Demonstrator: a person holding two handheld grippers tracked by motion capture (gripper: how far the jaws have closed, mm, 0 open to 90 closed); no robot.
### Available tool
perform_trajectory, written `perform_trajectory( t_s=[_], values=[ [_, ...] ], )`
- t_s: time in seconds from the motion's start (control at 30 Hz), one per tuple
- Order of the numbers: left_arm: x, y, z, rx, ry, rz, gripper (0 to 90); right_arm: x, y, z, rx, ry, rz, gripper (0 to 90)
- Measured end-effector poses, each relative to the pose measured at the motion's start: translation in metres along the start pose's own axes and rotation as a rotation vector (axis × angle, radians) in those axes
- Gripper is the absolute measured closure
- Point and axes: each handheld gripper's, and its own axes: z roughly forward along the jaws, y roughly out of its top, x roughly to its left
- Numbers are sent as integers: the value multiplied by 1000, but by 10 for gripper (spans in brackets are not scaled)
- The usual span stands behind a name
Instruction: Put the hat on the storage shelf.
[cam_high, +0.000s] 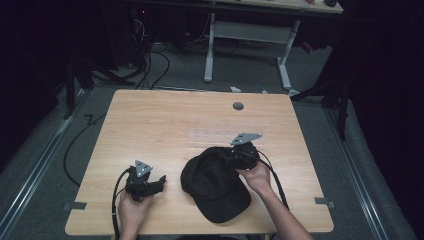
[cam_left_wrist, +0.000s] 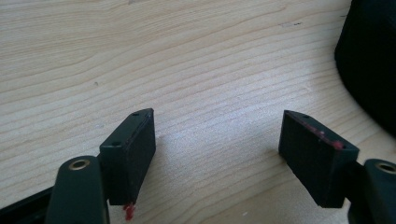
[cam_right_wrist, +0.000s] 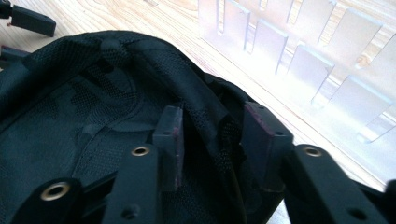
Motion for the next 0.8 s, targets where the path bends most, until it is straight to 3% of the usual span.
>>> perform_trajectory(
  t_s=[0.53, 0.8],
  values=[
    [0, 0, 0, 1, 1, 2, 275, 1, -5, -1, 5, -8, -125, 803],
    [0, 0, 0, 0, 1, 2, 275, -3, -8, -5, -3, 24, -119, 856]
  ],
)
